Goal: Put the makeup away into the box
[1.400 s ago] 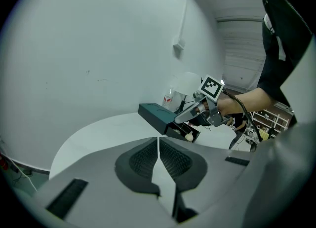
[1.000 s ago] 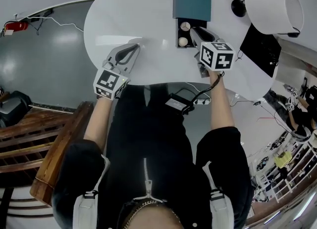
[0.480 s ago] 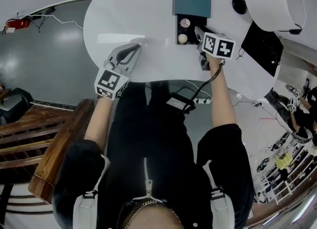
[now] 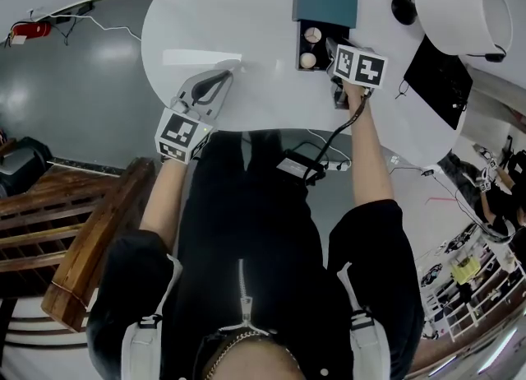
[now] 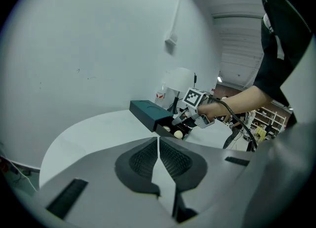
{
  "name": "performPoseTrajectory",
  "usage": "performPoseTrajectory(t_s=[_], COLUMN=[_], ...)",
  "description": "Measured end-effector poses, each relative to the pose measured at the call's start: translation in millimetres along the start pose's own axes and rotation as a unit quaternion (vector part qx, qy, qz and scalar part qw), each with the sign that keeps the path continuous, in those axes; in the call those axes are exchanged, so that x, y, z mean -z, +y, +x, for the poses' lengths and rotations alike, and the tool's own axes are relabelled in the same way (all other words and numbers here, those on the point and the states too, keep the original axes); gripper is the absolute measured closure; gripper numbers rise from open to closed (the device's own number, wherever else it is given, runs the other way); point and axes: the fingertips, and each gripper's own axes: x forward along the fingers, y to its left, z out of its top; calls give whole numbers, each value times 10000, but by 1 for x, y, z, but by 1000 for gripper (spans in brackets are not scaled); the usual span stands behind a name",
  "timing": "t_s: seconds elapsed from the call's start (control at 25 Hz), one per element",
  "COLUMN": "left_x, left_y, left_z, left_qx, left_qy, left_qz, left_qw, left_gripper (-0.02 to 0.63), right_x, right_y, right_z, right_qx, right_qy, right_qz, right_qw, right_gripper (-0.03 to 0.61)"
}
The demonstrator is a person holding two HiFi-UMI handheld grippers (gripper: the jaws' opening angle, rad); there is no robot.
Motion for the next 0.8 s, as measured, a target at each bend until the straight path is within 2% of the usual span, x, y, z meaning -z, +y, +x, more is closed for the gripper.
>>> performPoseTrajectory(t_s=[0.36,0.52,0.8], left_x=[4,4,-6], left_y=[0,-3,-18], left_z=[-3,-6,-8], left_qx=[-39,-46,-109], left_qy=[-6,-34,-138], left_qz=[-5,28,124], left_qw=[10000,10000,9998], left_gripper=[600,600,600], right_x=[-4,-9,-11], right_y=[1,5,12], right_z=[-2,-14,-45], right_qx=[40,15,-380], right_qy=[-206,-472,-882], right_qz=[-24,-55,-147], right_qw=[9998,9989,9953], right_gripper=[485,485,488])
